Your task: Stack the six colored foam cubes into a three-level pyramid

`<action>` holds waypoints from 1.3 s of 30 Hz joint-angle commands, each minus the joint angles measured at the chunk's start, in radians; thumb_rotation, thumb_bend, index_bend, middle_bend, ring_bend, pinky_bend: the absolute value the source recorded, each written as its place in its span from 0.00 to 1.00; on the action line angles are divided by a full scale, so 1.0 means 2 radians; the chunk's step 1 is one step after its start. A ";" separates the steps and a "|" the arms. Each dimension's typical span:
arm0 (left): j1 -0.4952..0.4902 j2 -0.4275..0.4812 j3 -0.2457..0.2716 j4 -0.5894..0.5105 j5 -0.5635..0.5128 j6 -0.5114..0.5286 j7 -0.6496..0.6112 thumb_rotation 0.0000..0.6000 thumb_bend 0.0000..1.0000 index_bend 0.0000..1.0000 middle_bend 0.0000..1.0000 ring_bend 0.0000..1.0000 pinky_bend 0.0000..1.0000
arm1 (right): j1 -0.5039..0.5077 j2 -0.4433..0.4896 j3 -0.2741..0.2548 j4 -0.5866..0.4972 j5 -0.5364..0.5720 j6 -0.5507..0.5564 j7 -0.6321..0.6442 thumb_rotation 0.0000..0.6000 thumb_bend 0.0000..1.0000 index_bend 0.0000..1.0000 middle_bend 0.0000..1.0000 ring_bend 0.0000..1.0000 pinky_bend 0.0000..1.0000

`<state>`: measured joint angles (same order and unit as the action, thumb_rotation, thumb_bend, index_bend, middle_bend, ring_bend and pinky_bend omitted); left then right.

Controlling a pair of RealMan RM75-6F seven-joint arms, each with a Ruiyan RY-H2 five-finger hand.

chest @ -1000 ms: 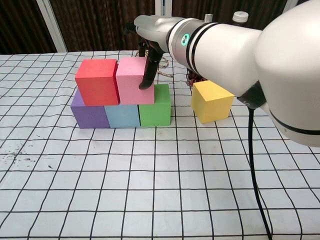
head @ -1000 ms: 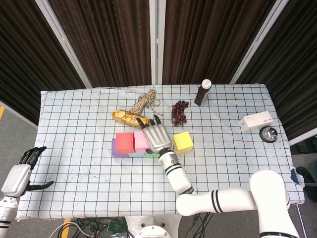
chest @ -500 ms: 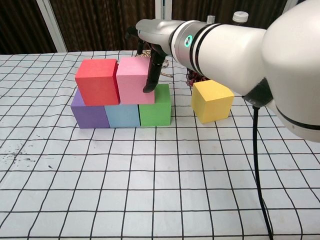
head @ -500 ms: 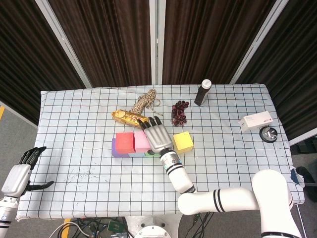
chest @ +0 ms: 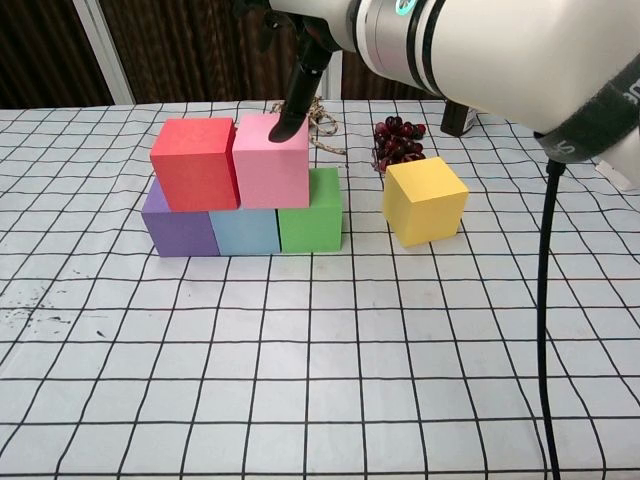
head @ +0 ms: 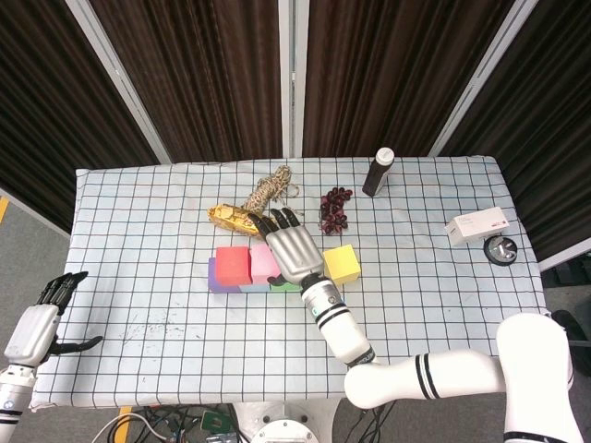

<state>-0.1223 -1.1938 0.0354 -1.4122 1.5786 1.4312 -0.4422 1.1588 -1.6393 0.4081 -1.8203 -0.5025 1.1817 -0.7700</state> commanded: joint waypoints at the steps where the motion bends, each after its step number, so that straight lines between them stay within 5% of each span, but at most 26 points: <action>1: 0.000 0.000 0.000 -0.001 -0.001 0.000 0.000 1.00 0.00 0.03 0.08 0.00 0.00 | 0.010 -0.007 0.008 0.009 0.008 -0.010 0.005 1.00 0.00 0.00 0.18 0.02 0.00; 21: 0.001 -0.001 0.000 0.007 -0.005 -0.003 -0.010 1.00 0.00 0.03 0.08 0.00 0.00 | 0.103 -0.087 0.033 0.123 0.093 -0.039 -0.017 1.00 0.00 0.00 0.22 0.02 0.00; 39: 0.003 -0.005 -0.002 0.020 -0.008 -0.001 -0.014 1.00 0.00 0.03 0.08 0.00 0.00 | 0.126 -0.111 0.040 0.162 0.112 -0.033 -0.027 1.00 0.06 0.00 0.33 0.03 0.00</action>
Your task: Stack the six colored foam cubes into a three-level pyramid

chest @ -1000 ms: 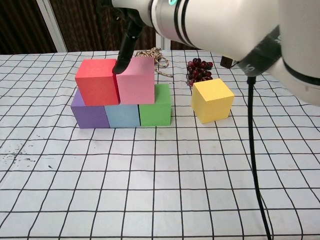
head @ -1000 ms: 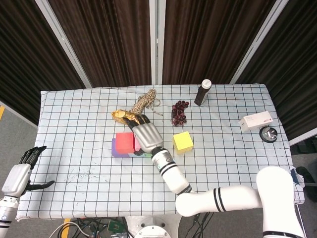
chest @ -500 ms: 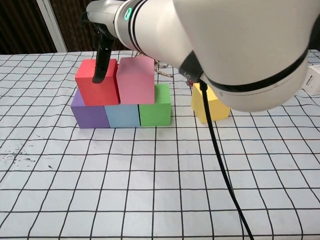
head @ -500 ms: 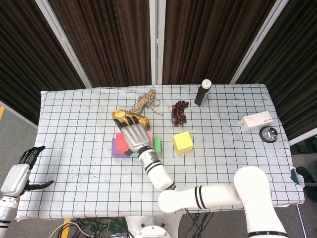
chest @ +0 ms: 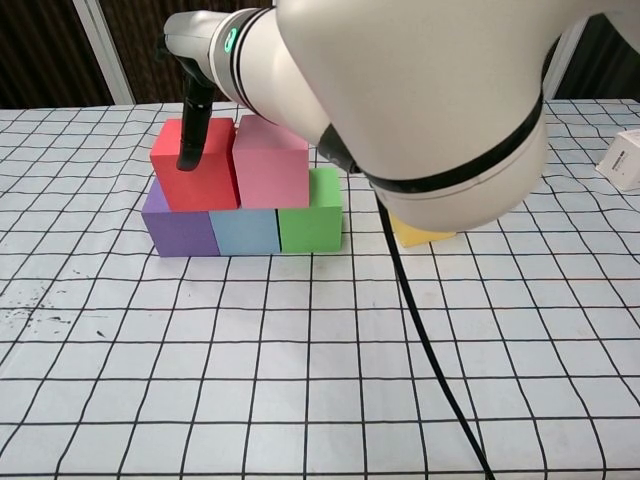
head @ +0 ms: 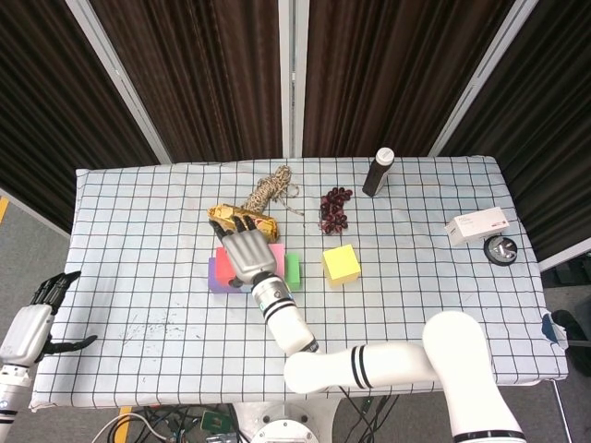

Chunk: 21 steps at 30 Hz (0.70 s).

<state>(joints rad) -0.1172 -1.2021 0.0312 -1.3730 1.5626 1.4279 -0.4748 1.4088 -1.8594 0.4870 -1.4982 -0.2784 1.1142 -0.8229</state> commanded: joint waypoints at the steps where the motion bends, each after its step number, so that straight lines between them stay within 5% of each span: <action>1: 0.000 -0.001 0.000 0.000 0.001 0.001 0.003 1.00 0.00 0.03 0.08 0.00 0.00 | 0.001 -0.001 0.000 0.002 -0.001 0.001 -0.001 1.00 0.06 0.00 0.33 0.04 0.00; 21: -0.002 -0.001 -0.002 -0.003 0.002 0.001 0.005 1.00 0.00 0.03 0.08 0.00 0.00 | -0.002 0.003 0.002 0.004 -0.009 -0.003 0.005 1.00 0.08 0.00 0.39 0.08 0.00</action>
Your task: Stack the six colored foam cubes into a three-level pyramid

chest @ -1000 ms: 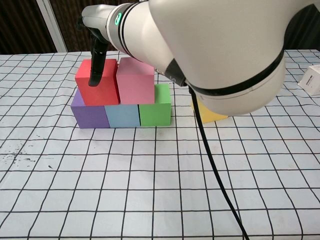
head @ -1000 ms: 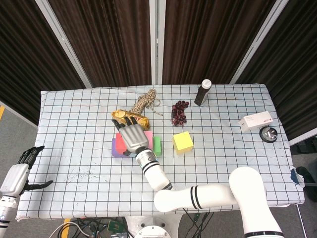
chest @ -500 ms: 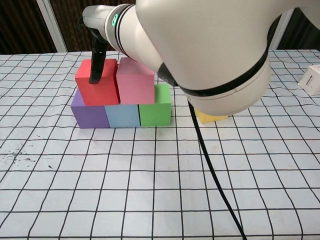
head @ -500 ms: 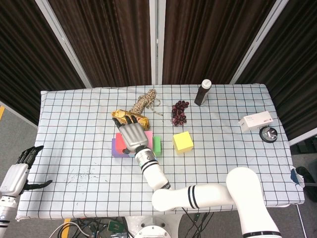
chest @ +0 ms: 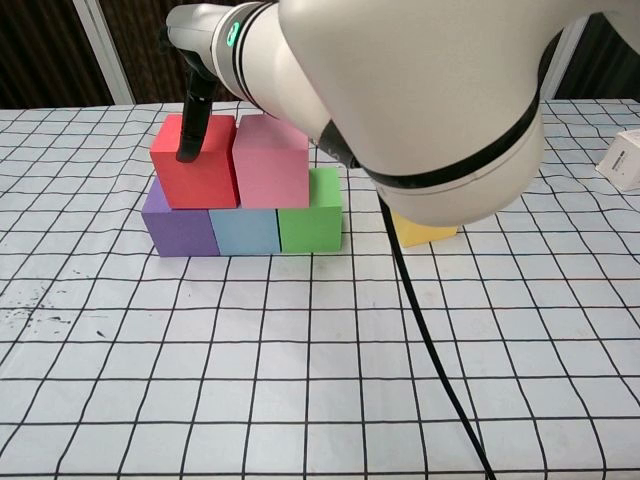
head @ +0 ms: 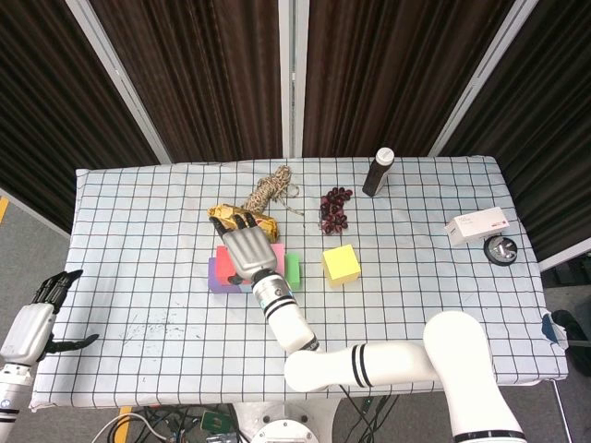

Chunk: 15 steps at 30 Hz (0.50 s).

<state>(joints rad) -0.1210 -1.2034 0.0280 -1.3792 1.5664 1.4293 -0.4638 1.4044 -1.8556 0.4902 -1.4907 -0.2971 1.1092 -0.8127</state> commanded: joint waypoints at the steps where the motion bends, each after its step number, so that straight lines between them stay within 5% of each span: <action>1: 0.000 0.000 0.000 0.000 0.000 0.000 -0.001 1.00 0.00 0.03 0.08 0.00 0.00 | 0.000 0.001 0.000 0.000 0.000 -0.001 -0.001 1.00 0.08 0.00 0.39 0.08 0.00; 15: -0.007 0.007 -0.001 -0.007 0.002 -0.007 -0.005 1.00 0.00 0.03 0.08 0.00 0.00 | -0.001 0.009 -0.002 -0.005 0.007 -0.002 -0.004 1.00 0.09 0.00 0.40 0.08 0.00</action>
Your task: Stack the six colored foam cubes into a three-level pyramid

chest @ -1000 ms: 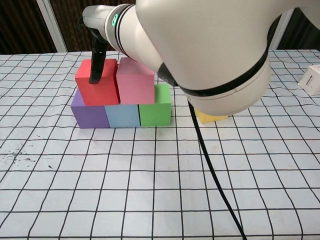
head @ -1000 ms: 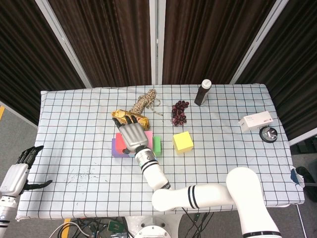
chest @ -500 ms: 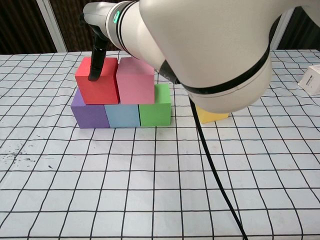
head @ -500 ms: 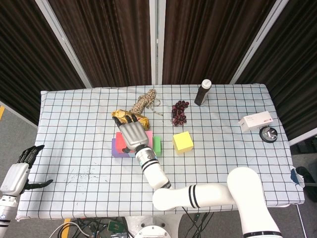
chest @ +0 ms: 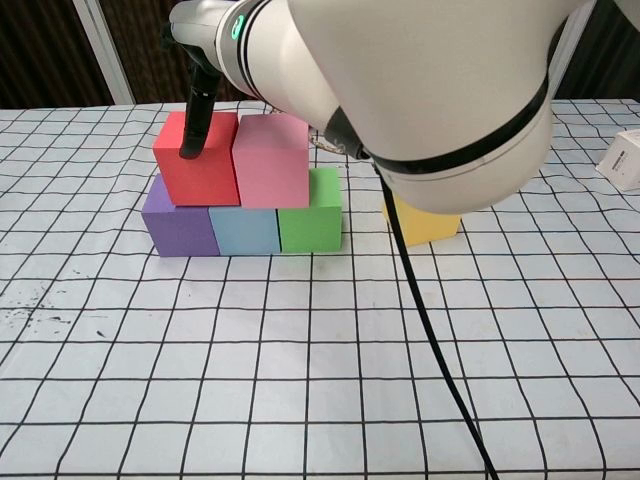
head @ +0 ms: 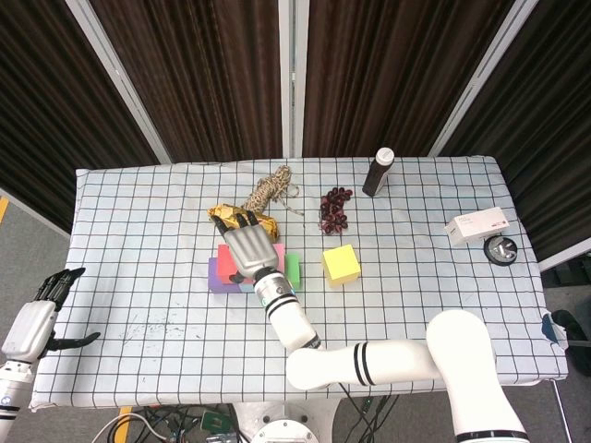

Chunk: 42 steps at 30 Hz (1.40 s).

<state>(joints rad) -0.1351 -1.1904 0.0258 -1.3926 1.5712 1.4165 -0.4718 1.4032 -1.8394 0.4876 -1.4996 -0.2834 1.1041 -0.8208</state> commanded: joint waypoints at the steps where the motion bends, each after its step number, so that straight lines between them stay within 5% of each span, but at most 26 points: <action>1: -0.001 0.001 0.000 -0.001 -0.001 -0.001 -0.001 1.00 0.00 0.03 0.08 0.00 0.00 | -0.001 0.001 -0.001 -0.002 0.000 0.001 -0.001 1.00 0.09 0.00 0.40 0.08 0.00; 42: -0.003 -0.005 0.001 0.006 -0.004 -0.005 -0.005 1.00 0.00 0.03 0.08 0.00 0.00 | 0.004 -0.003 -0.002 0.000 0.008 0.007 -0.005 1.00 0.10 0.00 0.42 0.09 0.00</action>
<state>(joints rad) -0.1400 -1.2006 0.0275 -1.3811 1.5638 1.4063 -0.4814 1.4104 -1.8456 0.4844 -1.4993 -0.2675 1.1188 -0.8313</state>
